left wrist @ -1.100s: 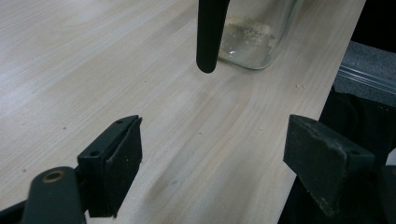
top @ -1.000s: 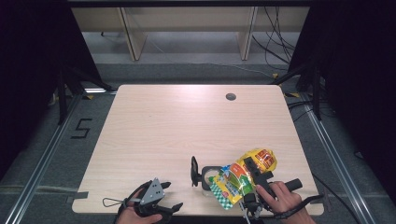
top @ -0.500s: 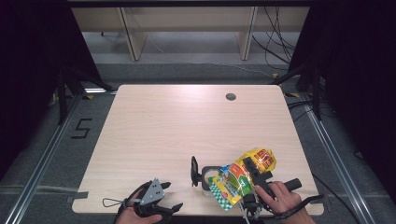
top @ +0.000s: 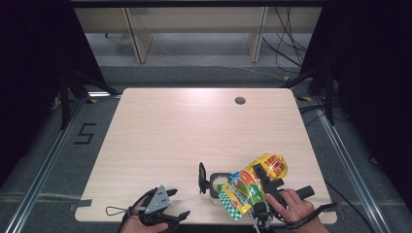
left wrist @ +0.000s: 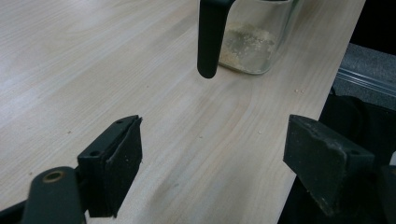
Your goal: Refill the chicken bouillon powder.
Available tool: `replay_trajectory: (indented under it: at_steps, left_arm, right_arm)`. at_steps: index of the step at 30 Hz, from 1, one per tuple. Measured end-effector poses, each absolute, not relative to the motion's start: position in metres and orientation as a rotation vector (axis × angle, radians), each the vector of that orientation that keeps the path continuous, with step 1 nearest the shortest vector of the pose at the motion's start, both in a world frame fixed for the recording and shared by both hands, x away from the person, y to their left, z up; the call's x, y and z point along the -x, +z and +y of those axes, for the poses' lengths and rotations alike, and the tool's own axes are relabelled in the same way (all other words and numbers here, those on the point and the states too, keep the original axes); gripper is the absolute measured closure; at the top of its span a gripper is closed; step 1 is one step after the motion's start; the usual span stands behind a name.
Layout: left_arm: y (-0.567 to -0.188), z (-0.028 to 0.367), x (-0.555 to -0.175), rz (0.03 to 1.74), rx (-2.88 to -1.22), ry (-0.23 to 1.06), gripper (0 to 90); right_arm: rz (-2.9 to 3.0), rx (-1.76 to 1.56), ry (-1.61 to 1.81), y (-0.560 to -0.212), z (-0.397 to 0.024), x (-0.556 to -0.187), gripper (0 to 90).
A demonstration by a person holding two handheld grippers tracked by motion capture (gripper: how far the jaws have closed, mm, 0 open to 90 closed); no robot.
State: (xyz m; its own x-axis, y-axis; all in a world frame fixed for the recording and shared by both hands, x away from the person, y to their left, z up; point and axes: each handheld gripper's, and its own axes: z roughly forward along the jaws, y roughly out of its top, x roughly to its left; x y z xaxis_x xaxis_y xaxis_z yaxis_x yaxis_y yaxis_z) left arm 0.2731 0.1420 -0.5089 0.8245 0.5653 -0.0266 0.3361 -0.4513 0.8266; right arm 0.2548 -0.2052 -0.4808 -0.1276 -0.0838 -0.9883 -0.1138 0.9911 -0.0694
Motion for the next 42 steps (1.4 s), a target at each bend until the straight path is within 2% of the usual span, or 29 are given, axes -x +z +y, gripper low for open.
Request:
replay_trajectory:
  at_steps: [3,6,7,9,10,12,16,19,20,22,23,25,26,29,30,31,32,34,35,38,39,42]
  left_arm:
    - [-0.509,0.142,-0.273,0.648,-2.090,0.319,18.8]
    - [-0.509,0.142,-0.274,0.649,-2.088,0.320,18.8]
    - [-0.509,0.141,-0.273,0.659,-2.074,0.314,18.8]
    - [-0.510,0.141,-0.273,0.659,-2.075,0.311,18.9]
    - [-0.509,0.142,-0.273,0.649,-2.087,0.316,18.9]
    - [-0.509,0.142,-0.273,0.658,-2.083,0.311,18.8]
    - [-0.509,0.142,-0.273,0.655,-2.087,0.313,18.8]
    - [-0.509,0.142,-0.273,0.658,-2.084,0.313,18.8]
    - [-0.509,0.142,-0.273,0.657,-2.086,0.312,18.8]
    - [-0.509,0.142,-0.273,0.655,-2.087,0.312,18.8]
    - [-0.509,0.142,-0.273,0.653,-2.085,0.313,18.8]
    - [-0.509,0.142,-0.273,0.660,-2.078,0.315,18.8]
    - [-0.509,0.142,-0.273,0.657,-2.087,0.312,18.8]
    - [-0.509,0.142,-0.273,0.654,-2.088,0.312,18.8]
    - [-0.509,0.142,-0.273,0.657,-2.085,0.309,18.8]
    - [-0.509,0.143,-0.274,0.647,-2.098,0.320,18.8]
    - [-0.509,0.143,-0.274,0.647,-2.098,0.320,18.8]
    - [-0.509,0.143,-0.274,0.639,-2.109,0.326,18.8]
    - [-0.508,0.144,-0.274,0.638,-2.114,0.329,18.8]
    - [-0.509,0.143,-0.274,0.645,-2.089,0.317,18.8]
    - [-0.509,0.143,-0.274,0.639,-2.095,0.316,18.8]
    - [-0.509,0.142,-0.273,0.655,-2.087,0.309,18.7]
  right_arm:
    - [1.670,0.398,-0.040,-0.469,-0.200,-0.263,34.9]
    - [1.675,0.413,-0.034,-0.468,-0.200,-0.263,34.9]
    - [1.695,0.173,0.027,-0.480,-0.203,-0.254,34.9]
    - [1.694,0.181,0.024,-0.480,-0.203,-0.254,34.9]
    - [1.671,0.434,-0.038,-0.467,-0.198,-0.263,34.9]
    - [1.667,0.448,-0.042,-0.467,-0.198,-0.264,34.9]
    - [1.671,0.381,-0.027,-0.470,-0.200,-0.262,34.9]
    - [1.661,0.456,-0.045,-0.466,-0.198,-0.264,35.0]
    - [1.707,0.144,0.030,-0.482,-0.205,-0.255,34.9]
    - [1.686,0.162,0.023,-0.481,-0.205,-0.255,35.0]
    - [1.689,0.282,-0.011,-0.475,-0.203,-0.259,34.9]
    - [1.687,0.182,0.010,-0.478,-0.205,-0.255,35.0]
    - [1.652,0.460,-0.051,-0.465,-0.200,-0.265,35.0]
    - [1.647,0.477,-0.057,-0.464,-0.201,-0.266,35.0]
    - [1.679,0.187,0.019,-0.478,-0.206,-0.256,35.0]
    - [1.681,0.155,0.024,-0.480,-0.206,-0.256,35.0]
    - [1.681,0.142,0.024,-0.480,-0.207,-0.255,35.0]
    - [1.662,0.394,-0.043,-0.468,-0.203,-0.264,35.0]
    - [1.680,0.143,0.019,-0.480,-0.207,-0.255,35.0]
    - [1.666,0.344,-0.034,-0.470,-0.205,-0.262,35.0]
    - [1.671,0.167,0.011,-0.479,-0.208,-0.256,35.0]
    - [1.654,0.173,-0.001,-0.479,-0.208,-0.255,35.0]
